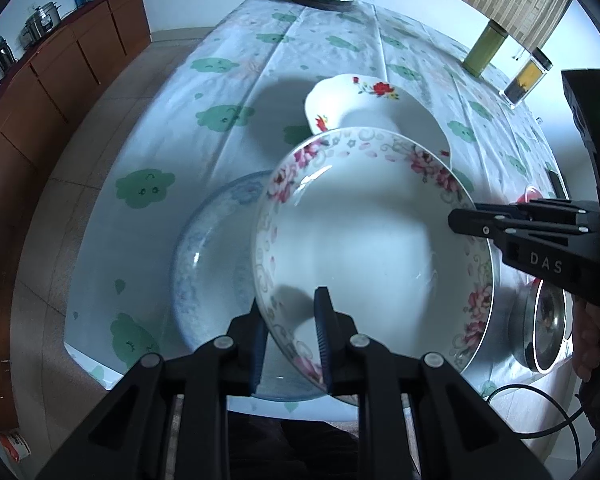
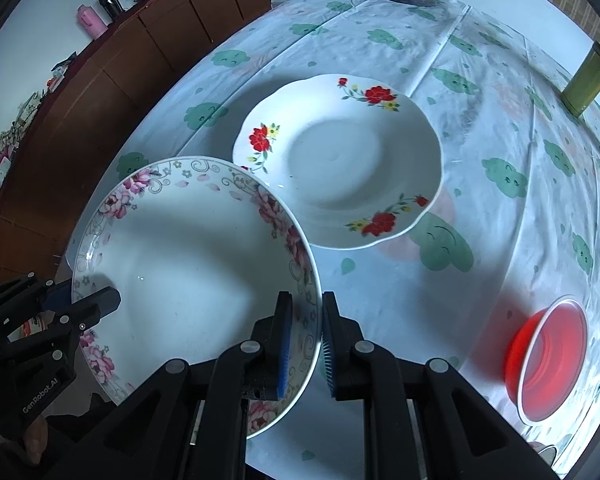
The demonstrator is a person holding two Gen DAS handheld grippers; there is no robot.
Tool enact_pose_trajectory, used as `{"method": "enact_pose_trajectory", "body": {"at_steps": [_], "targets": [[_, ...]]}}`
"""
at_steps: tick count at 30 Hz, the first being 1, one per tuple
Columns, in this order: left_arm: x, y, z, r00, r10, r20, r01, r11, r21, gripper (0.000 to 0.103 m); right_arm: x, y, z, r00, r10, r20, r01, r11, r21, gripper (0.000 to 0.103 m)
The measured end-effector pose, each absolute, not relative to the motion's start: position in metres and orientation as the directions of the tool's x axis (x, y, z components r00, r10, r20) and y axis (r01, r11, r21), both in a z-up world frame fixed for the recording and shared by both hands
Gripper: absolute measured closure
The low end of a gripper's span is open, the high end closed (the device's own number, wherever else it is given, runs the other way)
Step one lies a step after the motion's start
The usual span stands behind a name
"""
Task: Organize plates and bowls
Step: 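Lower the pink-floral plate onto the blue-patterned plate with both grippers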
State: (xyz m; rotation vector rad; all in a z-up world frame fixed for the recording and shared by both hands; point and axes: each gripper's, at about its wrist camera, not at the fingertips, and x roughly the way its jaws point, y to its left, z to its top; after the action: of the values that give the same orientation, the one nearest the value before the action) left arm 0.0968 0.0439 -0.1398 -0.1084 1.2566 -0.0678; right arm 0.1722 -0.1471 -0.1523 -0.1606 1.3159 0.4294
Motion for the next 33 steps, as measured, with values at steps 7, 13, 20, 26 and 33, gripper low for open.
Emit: {"method": "enact_pose_trajectory", "body": {"at_steps": [7,13,20,26,33], "targets": [[0.098,0.058,-0.140,0.307,-0.105,-0.946,-0.019,0.993,-0.116,0.084,0.172,-0.133,-0.154,0.182,0.217,-0.959,-0.398,0.908,0.130,0.087],[0.098,0.065,-0.140,0.309,-0.100,-0.946,-0.029,0.993,-0.115,0.084,0.172,-0.126,-0.157,0.174,0.222,-0.959,-0.399,0.907,0.137,0.087],[0.099,0.068,-0.141,0.309,-0.096,-0.946,-0.041,0.993,-0.114,0.084,0.171,-0.122,-0.159,0.168,0.224,-0.960,-0.402,0.905,0.141,0.087],[0.101,0.071,-0.141,0.309,-0.087,-0.947,-0.056,0.992,-0.109,0.084,0.171,-0.120,-0.160,0.166,0.229,-0.959,-0.408,0.901,0.144,0.087],[0.102,0.076,-0.143,0.308,-0.078,-0.948,-0.071,0.992,-0.105,0.084,0.170,-0.118,-0.161,0.162,0.237,-0.958,-0.412,0.898,0.153,0.087]]}}
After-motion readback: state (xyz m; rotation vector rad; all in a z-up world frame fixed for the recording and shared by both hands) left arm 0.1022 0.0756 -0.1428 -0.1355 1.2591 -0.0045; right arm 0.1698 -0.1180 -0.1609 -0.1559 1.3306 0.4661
